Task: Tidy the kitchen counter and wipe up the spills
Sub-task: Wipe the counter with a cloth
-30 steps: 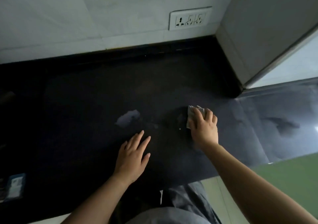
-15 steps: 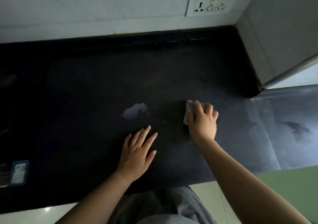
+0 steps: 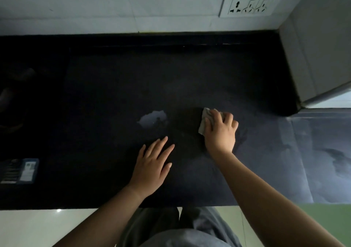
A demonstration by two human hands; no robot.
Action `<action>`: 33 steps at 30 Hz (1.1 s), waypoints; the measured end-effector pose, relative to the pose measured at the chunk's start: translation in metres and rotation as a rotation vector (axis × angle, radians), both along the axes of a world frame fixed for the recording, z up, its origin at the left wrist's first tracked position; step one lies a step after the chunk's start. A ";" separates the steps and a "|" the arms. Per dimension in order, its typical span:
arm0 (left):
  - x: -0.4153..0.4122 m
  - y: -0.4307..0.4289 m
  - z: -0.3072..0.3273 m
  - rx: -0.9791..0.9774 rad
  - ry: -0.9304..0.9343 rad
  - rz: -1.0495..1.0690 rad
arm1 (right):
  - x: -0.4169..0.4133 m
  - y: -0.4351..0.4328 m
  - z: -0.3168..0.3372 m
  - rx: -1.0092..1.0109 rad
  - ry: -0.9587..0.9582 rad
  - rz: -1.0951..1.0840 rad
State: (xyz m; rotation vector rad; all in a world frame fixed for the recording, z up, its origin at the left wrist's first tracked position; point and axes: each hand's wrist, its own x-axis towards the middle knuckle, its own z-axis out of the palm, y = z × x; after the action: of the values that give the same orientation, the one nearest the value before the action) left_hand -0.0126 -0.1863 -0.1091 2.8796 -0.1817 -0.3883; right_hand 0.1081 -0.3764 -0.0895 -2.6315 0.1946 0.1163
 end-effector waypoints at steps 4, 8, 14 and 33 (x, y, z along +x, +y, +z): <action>-0.001 -0.001 -0.001 -0.011 0.000 0.019 | -0.031 -0.001 -0.002 -0.045 -0.028 0.346; -0.001 -0.001 -0.001 -0.014 -0.012 0.024 | -0.044 -0.032 -0.005 -0.072 -0.023 0.405; 0.001 -0.003 0.002 -0.003 -0.016 0.030 | 0.005 0.005 0.004 -0.013 0.017 0.130; -0.003 0.002 -0.002 -0.039 -0.010 0.007 | -0.029 0.010 -0.004 -0.041 -0.072 0.410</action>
State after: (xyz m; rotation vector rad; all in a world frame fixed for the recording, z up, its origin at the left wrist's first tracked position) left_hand -0.0155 -0.1845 -0.1111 2.8435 -0.1789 -0.3654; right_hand 0.0787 -0.3660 -0.0938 -2.6749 -0.3729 0.1555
